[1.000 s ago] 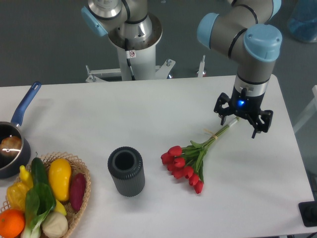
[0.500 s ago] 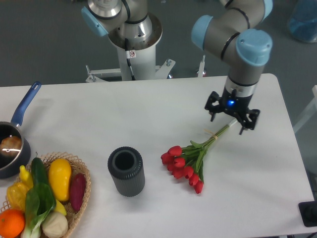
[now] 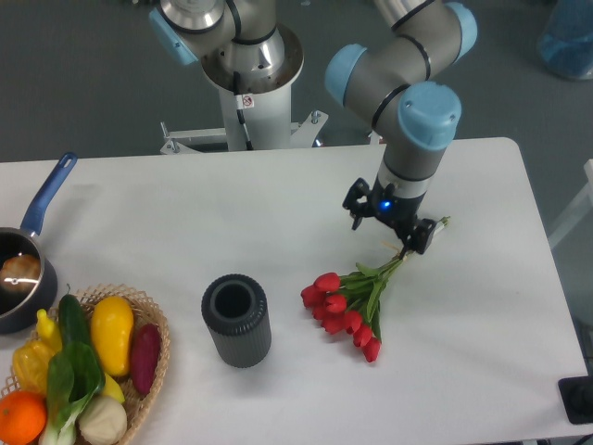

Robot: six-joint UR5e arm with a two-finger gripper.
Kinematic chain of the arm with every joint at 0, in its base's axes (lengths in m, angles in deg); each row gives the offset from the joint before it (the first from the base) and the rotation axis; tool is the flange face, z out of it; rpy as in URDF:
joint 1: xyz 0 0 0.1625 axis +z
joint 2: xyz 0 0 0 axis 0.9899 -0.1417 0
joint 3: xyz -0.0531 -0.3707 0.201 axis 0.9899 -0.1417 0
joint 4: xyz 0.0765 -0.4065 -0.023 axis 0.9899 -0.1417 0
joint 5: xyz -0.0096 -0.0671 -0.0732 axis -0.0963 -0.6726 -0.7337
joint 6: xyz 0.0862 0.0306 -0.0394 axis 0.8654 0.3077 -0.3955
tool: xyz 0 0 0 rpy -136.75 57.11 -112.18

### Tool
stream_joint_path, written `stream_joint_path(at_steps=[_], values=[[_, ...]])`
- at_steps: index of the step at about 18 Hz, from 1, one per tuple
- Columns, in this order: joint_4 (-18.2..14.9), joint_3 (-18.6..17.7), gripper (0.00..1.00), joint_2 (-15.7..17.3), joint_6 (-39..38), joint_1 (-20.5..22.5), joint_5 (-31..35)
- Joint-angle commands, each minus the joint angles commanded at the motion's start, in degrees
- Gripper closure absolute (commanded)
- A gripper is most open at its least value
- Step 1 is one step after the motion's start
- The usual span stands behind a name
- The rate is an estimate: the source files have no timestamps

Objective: Pick up the flowers from the table
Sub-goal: 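Move the open gripper over the red tulip bouquet's stems and lower it, then close the gripper around the tulip stems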

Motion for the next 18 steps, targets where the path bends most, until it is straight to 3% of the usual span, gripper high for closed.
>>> stream_joint_path(at_steps=[9,15,18], values=[[3.77,-0.70,0.00,-1.58,-0.44,1.32,-3.87],[7.99,-1.22,0.00,-5.98,-0.62,0.70,-3.78],[8.26,-1.76,0.00,-6.59,-1.06,0.00,-3.78]])
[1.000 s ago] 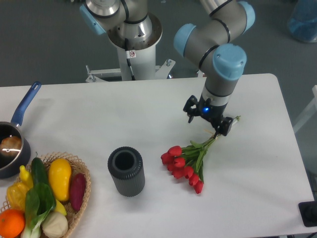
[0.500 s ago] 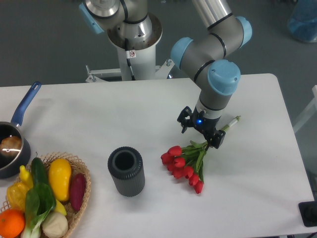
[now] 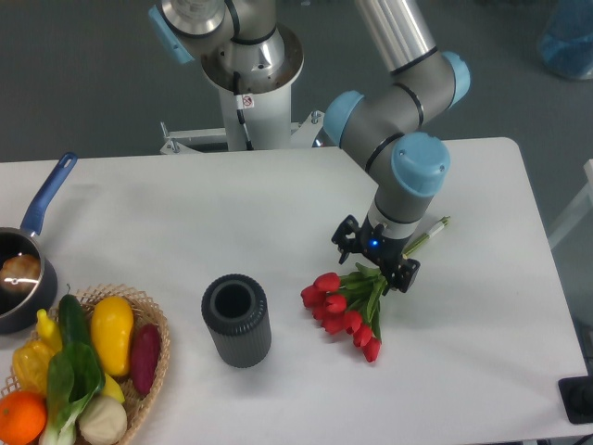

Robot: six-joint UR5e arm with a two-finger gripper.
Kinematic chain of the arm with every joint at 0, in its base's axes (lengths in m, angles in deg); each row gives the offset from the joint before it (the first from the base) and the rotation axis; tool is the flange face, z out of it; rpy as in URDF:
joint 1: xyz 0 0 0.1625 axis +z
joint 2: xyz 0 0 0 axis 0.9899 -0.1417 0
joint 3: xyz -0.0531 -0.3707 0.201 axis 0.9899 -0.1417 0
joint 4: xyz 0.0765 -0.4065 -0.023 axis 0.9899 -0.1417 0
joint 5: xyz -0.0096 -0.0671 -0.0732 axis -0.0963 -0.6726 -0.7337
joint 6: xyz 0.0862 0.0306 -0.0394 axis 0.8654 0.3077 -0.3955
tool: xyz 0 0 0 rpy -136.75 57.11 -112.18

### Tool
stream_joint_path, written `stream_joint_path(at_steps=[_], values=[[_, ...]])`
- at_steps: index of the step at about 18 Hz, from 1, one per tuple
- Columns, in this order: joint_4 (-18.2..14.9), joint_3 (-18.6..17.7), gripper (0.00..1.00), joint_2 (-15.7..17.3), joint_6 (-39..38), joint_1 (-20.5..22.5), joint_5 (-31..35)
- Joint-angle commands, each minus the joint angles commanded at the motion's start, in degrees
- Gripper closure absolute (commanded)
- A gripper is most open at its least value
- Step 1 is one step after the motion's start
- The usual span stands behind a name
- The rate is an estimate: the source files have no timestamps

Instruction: Pick up the flowers from the table

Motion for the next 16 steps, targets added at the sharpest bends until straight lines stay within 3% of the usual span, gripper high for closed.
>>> stream_joint_path(at_steps=[1,3,4,5,6,12,16], values=[[0.00,0.17,0.08,0.00,-0.09,0.17,-0.17],[0.09,0.09,0.36,0.09,-0.26,0.09,-0.09],[0.00,0.09,0.64,0.09,-0.52,0.09,-0.09],[0.09,0.18,0.85,0.17,-0.61,0.09,-0.09],[0.00,0.35,1.00,0.35,-0.79,0.09,0.00],[-0.26,2.02,1.00,0.96,-1.93,0.17,-0.44],[-0.79,5.36,1.00,2.46,-1.93,0.44,-0.62]])
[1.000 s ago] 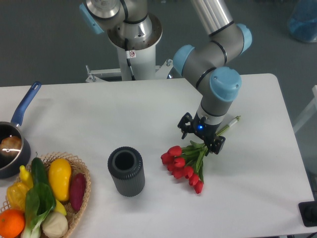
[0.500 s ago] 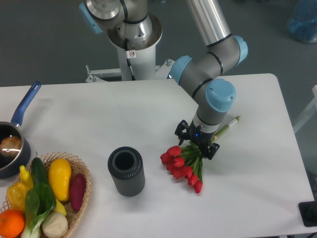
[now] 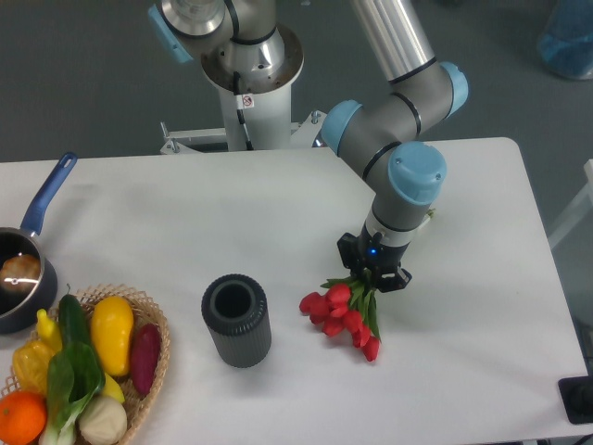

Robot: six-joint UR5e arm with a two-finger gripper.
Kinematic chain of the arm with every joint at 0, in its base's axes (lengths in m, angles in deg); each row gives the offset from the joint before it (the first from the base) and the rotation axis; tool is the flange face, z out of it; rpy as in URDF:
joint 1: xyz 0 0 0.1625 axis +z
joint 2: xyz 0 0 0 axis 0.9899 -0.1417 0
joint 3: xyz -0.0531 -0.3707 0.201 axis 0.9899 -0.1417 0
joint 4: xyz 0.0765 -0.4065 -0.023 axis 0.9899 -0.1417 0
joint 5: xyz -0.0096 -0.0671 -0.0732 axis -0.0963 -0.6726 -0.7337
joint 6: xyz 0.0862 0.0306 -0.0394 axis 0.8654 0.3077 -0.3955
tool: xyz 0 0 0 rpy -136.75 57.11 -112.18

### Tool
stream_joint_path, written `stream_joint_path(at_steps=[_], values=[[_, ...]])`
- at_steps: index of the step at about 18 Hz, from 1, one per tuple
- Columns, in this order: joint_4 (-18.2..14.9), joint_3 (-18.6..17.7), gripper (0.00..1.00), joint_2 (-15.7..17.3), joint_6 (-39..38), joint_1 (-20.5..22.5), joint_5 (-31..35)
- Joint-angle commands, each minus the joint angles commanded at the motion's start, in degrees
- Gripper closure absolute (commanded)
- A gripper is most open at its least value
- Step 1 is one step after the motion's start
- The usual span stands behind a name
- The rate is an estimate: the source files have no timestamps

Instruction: Pick up the flowers from the table

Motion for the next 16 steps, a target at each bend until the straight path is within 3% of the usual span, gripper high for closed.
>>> stream_joint_path(at_steps=[4,8,10,16], values=[[-3.24,4.21,1.00,1.76,-1.40,0.61,-0.79],[-14.13,13.17,1.00,2.20,-1.15,1.14,-0.35],[-17.56,16.87,1.00,2.11,-1.05,1.75,-0.35],[-20.30,18.73,1.00,1.94,-1.58,2.11,2.80]])
